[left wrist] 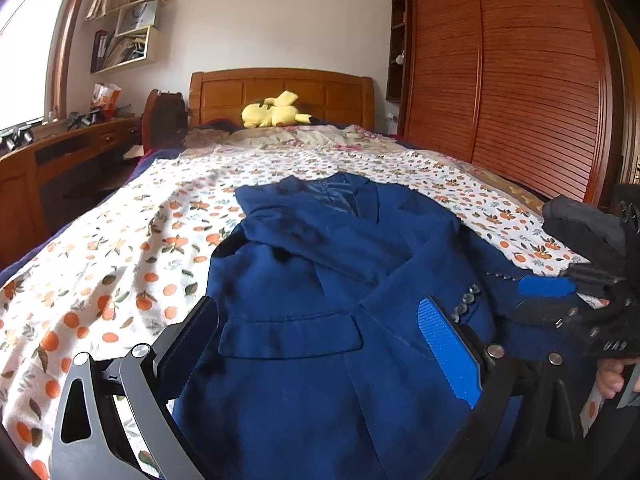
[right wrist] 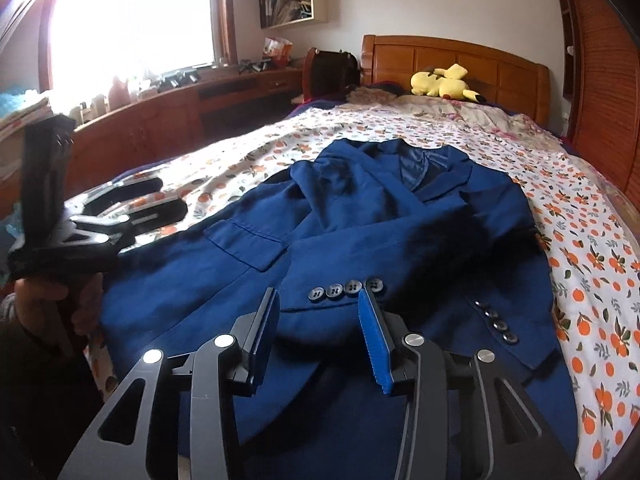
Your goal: Fold large clothes
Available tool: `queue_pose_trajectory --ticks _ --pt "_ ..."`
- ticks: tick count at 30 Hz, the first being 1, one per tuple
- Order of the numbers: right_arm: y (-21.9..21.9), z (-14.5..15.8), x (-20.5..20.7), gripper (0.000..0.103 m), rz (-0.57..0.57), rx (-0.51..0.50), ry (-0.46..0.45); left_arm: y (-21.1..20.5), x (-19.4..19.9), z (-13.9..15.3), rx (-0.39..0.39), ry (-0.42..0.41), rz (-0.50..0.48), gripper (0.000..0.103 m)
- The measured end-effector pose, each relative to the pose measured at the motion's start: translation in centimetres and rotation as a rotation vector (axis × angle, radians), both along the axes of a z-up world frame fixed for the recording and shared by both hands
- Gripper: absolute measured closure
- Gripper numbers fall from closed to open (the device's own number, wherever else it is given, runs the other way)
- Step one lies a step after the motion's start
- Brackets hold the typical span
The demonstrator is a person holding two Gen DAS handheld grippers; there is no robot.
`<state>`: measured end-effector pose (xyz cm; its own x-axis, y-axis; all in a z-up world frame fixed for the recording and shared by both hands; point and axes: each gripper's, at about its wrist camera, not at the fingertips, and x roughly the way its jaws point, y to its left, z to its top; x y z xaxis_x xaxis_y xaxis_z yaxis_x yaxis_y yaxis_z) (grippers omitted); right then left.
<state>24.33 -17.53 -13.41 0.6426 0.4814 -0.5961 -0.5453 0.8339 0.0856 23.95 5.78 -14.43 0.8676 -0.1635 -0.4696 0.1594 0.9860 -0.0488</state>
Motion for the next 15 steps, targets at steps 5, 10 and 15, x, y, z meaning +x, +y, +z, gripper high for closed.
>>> queue_pose_trajectory --ticks 5,10,15 --pt "-2.4 -0.1 0.0 0.062 -0.033 0.015 0.002 -0.6 -0.2 -0.5 0.012 0.031 0.015 0.002" --pt "-4.5 -0.7 0.7 0.055 -0.088 -0.01 0.028 -2.0 0.3 -0.8 0.024 0.07 0.011 0.002" --pt "-6.8 -1.7 0.6 0.035 -0.148 -0.011 0.062 -3.6 1.2 -0.8 0.036 0.111 -0.003 0.002"
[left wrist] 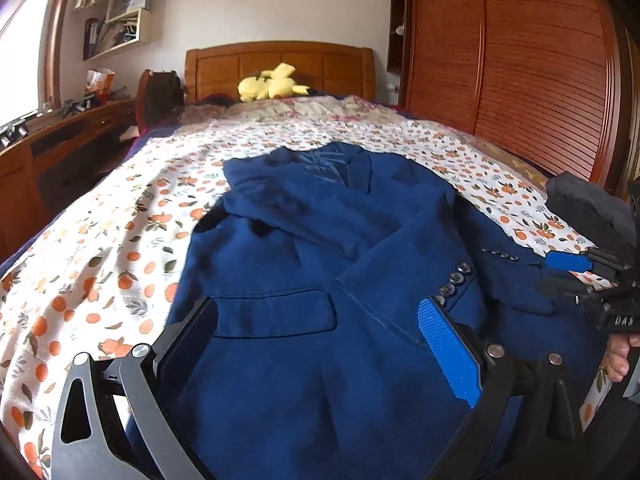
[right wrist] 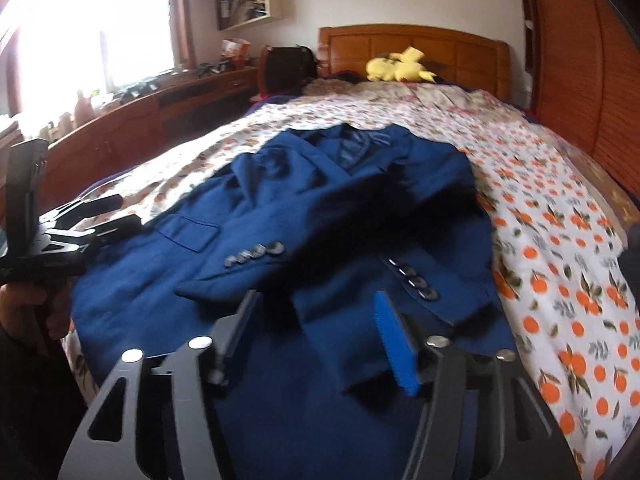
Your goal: Fold large clothes
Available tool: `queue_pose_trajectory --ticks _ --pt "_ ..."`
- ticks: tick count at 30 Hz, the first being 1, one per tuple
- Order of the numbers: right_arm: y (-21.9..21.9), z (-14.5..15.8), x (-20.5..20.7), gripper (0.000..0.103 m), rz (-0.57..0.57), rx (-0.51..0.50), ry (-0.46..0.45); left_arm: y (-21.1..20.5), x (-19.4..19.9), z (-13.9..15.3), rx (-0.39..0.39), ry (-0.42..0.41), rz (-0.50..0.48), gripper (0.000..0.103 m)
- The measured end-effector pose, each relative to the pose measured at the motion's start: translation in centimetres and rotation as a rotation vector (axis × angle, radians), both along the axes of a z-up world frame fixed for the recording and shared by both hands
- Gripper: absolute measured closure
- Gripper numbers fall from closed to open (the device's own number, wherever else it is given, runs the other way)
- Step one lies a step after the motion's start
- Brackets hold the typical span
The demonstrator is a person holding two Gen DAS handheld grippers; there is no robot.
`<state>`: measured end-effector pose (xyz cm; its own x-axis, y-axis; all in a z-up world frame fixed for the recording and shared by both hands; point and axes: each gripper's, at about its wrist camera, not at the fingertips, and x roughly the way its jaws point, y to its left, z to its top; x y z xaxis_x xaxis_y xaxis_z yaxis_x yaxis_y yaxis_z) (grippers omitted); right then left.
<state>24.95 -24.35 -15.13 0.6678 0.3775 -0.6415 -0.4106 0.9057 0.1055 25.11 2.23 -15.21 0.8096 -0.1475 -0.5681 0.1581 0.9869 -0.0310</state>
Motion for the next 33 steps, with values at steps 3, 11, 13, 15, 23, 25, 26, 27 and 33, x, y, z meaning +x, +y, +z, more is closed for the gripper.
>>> queue_pose_trajectory --ticks 3,11,13,15,23,25,26,27,33 --pt "-1.0 -0.3 -0.6 0.034 -0.007 0.001 0.002 -1.1 0.8 0.2 -0.004 0.02 -0.018 0.006" --pt "-2.3 -0.4 -1.9 0.034 0.006 0.012 -0.007 -3.1 5.0 -1.5 -0.056 0.154 -0.035 0.019" --pt "-2.7 -0.3 -2.1 0.034 0.004 0.018 -0.012 -3.5 6.1 -1.9 -0.048 0.179 -0.027 0.021" --pt "-3.0 -0.1 -2.2 0.034 0.004 0.025 -0.014 -3.9 7.3 -2.0 -0.029 0.189 -0.021 0.021" --pt "-3.4 0.3 -3.2 0.034 0.011 0.034 -0.029 -4.2 11.9 -4.8 -0.001 0.303 0.001 0.026" --pt "-3.4 0.1 -3.3 0.034 0.014 0.028 -0.028 -4.2 12.3 -5.4 0.002 0.317 -0.002 0.024" --pt "-3.5 0.1 -3.4 0.034 0.016 0.027 -0.027 -4.1 12.3 -5.7 0.0 0.321 -0.003 0.024" --pt "-3.5 0.1 -3.4 0.034 0.016 0.026 -0.027 -4.0 12.5 -5.9 -0.007 0.329 -0.004 0.024" --pt "-3.5 0.0 -3.6 0.034 0.01 0.029 -0.029 -4.4 12.6 -6.4 -0.038 0.337 -0.051 0.052"
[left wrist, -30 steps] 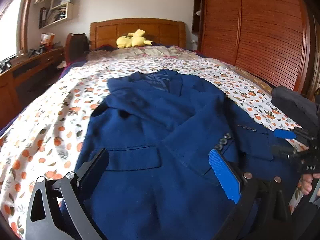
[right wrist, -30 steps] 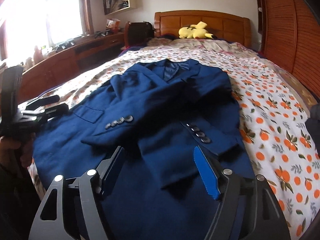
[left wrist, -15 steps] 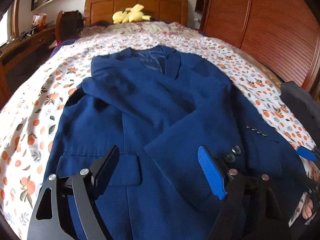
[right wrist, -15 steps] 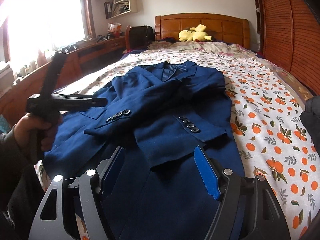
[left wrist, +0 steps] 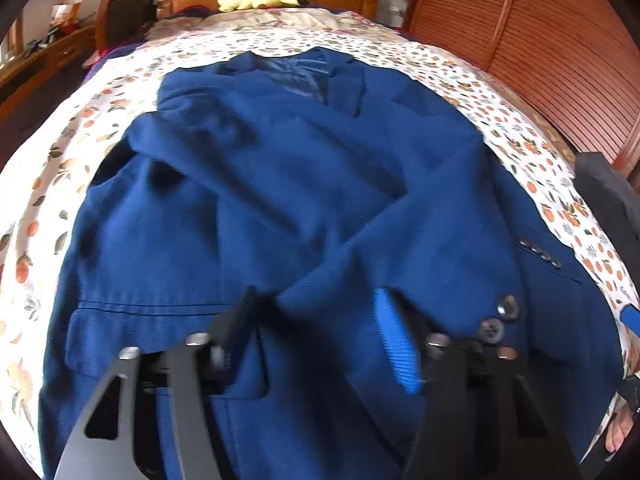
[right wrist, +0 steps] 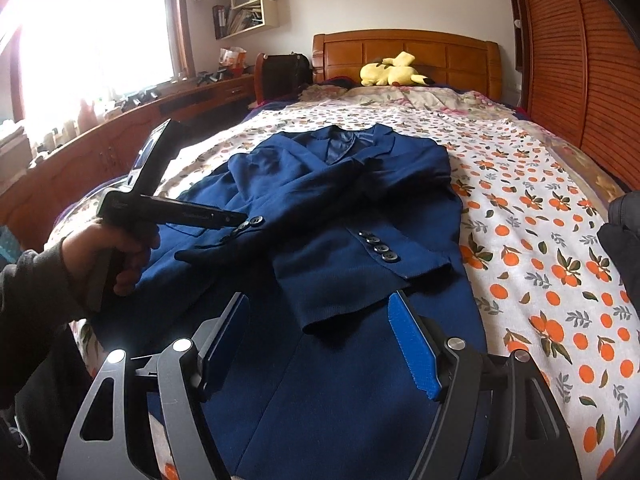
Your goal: Fold large clothes
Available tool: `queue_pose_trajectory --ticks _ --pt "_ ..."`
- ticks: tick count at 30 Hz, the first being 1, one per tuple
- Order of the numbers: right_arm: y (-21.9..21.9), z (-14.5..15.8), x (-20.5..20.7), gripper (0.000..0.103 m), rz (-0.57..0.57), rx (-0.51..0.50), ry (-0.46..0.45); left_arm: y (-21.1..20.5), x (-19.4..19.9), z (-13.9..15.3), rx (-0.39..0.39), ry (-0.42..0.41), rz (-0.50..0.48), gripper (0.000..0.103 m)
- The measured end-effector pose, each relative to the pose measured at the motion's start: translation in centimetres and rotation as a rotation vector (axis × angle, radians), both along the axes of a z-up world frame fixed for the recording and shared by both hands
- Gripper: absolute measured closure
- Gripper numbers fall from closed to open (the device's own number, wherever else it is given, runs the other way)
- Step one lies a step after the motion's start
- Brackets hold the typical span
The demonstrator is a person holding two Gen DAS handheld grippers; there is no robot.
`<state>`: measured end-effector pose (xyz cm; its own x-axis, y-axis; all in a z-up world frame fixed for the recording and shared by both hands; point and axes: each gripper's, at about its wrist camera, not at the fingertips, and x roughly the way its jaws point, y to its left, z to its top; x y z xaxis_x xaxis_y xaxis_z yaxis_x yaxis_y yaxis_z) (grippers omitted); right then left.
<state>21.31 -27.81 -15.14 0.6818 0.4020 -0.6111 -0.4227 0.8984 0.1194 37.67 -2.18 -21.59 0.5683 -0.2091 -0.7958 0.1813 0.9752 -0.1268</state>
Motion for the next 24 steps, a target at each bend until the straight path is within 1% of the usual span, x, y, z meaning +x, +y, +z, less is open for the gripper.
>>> queue_pose_trajectory --ticks 1,2,3,5,6,7,10,11,12,18,22,24 --pt "0.1 0.0 0.1 0.034 -0.004 -0.001 0.001 -0.3 -0.1 -0.1 0.008 0.0 -0.004 0.053" --pt "0.2 0.0 0.1 0.034 -0.006 -0.001 0.002 -0.6 -0.1 -0.1 0.022 -0.001 -0.007 0.057" --pt "0.3 -0.1 0.1 0.034 -0.007 -0.001 0.003 -0.8 0.0 -0.2 0.028 0.003 -0.011 0.068" --pt "0.5 -0.1 0.3 0.034 -0.006 -0.007 0.006 -0.9 0.1 -0.3 0.022 0.012 -0.012 0.084" --pt "0.7 -0.1 0.3 0.034 -0.004 -0.009 0.008 -0.9 0.1 -0.3 0.018 0.013 -0.014 0.093" --pt "0.8 -0.2 0.3 0.034 -0.003 -0.012 0.009 -0.9 0.1 -0.2 0.018 0.013 -0.018 0.096" --pt "1.1 -0.1 0.6 0.034 0.0 -0.013 0.009 -1.2 -0.5 0.7 0.049 -0.011 -0.021 0.098" --pt "1.2 -0.1 0.7 0.034 0.001 -0.013 0.009 -1.4 -0.9 1.5 0.063 -0.034 -0.02 0.098" --pt "1.2 0.0 0.7 0.034 0.002 -0.014 0.009 -1.4 -1.3 2.4 0.068 -0.06 -0.016 0.098" --pt "1.7 0.5 1.1 0.034 0.001 -0.008 -0.006 -1.1 -4.9 9.0 0.026 -0.219 -0.015 0.099" --pt "2.1 0.5 1.2 0.034 0.001 -0.015 -0.01 -0.6 -7.3 13.5 0.025 -0.32 -0.004 0.099" --pt "2.3 0.6 1.3 0.034 0.002 -0.015 -0.012 -0.3 -8.4 14.9 0.024 -0.347 0.0 0.099"
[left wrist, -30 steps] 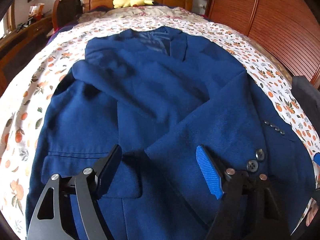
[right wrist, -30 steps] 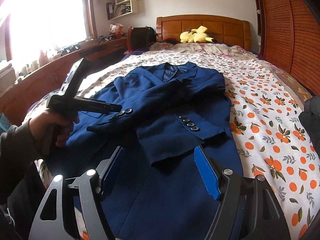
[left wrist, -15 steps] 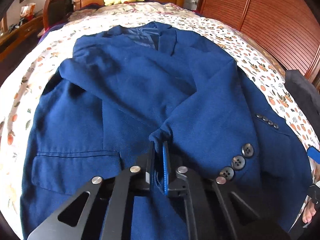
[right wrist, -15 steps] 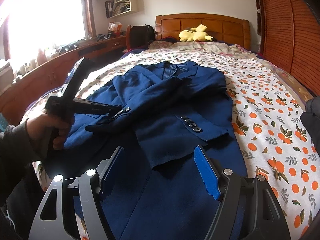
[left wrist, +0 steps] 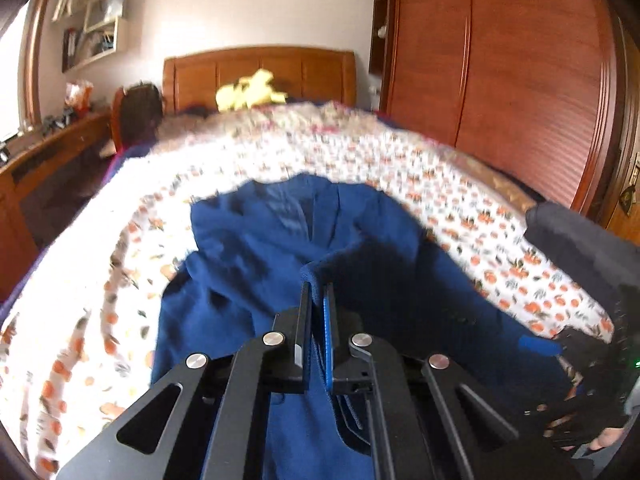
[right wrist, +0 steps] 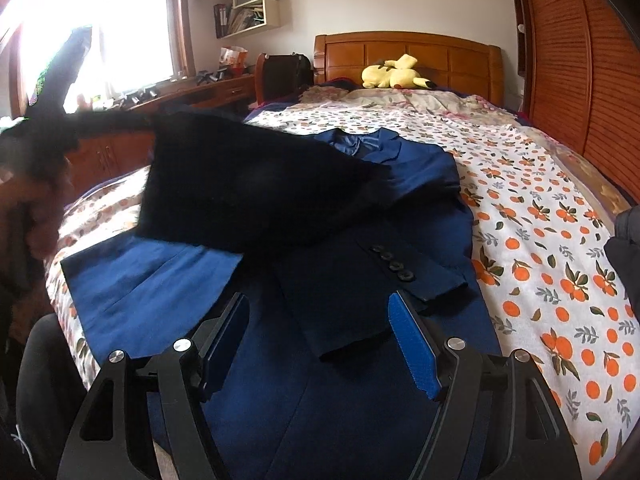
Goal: Fold large clothes
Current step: 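Fold the held jacket side over the body and open the left tool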
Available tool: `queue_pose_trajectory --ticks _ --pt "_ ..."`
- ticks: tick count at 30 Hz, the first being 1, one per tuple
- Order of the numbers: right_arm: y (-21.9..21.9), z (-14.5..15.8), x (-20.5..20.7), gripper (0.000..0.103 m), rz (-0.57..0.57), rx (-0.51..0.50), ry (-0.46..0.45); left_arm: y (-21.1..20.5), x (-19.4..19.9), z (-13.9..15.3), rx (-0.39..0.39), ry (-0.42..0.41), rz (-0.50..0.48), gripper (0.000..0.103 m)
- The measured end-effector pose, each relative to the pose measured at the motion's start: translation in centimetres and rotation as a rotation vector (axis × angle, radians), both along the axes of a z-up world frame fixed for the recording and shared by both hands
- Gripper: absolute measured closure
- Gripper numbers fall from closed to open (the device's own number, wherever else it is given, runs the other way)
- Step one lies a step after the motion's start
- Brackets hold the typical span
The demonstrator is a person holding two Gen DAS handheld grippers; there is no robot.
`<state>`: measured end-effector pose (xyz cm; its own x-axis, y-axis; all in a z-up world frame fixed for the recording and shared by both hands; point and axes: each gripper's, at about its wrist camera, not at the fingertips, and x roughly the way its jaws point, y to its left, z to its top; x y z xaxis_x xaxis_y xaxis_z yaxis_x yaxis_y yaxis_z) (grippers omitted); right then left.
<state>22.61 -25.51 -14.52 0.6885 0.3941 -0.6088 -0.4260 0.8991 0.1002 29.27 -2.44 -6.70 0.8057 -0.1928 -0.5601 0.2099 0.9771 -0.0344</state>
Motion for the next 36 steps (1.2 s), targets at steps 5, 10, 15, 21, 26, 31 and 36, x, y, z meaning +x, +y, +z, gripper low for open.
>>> queue_pose_trajectory --ticks 5,10,15,21,26,31,36 --pt "0.4 -0.1 0.2 0.034 0.002 -0.005 -0.001 2.1 -1.0 1.3 0.026 -0.033 0.061 0.099" --pt "0.8 -0.2 0.4 0.034 0.005 -0.015 0.0 4.3 0.3 -2.0 0.051 0.051 0.117 0.098" --pt "1.0 -0.5 0.4 0.034 0.004 -0.02 0.006 6.0 1.0 -5.1 0.049 0.1 0.143 0.098" --pt "1.3 -0.7 0.4 0.034 0.008 -0.027 0.011 7.4 0.7 -6.1 0.034 0.102 0.161 0.092" --pt "1.6 -0.8 0.3 0.034 0.013 -0.032 0.012 8.6 -0.6 -6.3 0.039 0.076 0.184 0.037" --pt "1.9 -1.0 0.2 0.034 0.016 -0.038 0.011 9.2 -3.7 -6.4 0.075 0.037 0.196 0.007" --pt "2.2 -1.2 0.2 0.034 0.016 -0.046 0.015 10.4 -7.4 -7.2 0.096 0.044 0.197 0.005"
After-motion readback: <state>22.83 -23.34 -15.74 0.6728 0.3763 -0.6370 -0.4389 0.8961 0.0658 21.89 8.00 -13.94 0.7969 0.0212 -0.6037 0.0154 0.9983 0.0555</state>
